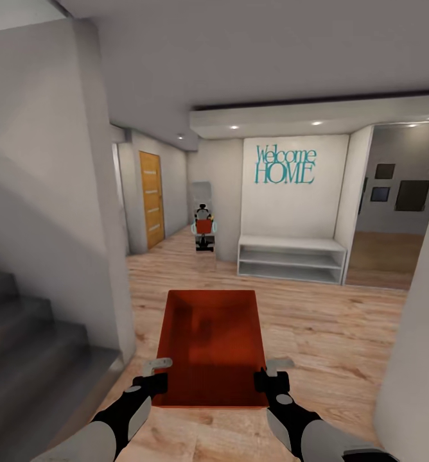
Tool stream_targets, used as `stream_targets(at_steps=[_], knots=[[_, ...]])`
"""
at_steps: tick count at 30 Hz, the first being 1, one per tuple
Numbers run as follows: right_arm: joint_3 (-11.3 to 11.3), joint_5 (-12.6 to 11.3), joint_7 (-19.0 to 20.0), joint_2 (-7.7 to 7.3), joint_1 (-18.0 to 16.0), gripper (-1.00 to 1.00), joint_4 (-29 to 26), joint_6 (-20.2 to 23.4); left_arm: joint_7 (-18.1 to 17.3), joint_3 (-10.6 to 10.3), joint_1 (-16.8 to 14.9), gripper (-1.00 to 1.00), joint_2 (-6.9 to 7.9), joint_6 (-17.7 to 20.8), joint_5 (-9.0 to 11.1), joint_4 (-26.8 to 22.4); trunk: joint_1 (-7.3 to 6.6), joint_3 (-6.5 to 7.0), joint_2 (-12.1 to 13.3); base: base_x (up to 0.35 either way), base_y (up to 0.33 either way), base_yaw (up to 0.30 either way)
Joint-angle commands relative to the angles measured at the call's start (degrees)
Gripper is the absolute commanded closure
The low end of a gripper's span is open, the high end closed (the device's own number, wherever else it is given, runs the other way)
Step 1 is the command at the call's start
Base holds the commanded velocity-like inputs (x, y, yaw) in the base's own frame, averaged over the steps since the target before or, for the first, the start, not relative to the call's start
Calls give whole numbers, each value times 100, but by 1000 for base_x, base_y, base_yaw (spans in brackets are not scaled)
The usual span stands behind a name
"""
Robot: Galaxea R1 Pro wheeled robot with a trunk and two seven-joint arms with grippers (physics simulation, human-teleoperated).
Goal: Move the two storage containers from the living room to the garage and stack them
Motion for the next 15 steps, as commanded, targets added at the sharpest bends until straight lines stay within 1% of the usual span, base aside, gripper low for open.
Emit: stream_targets(at_steps=[1, 15], knots=[[-476, -90, 66, 5, -10, 100, -231, 23, 205, -41, 4, 100, 27, 6, -12, -5, 4, -9, -6, 321, 0, 0], [-476, -90, 66, 6, -10, 100, -231, 21, 205, -42, 4, 100, 34, 6, -12, -5, 4, -9, -6, 321, 0, 0]])
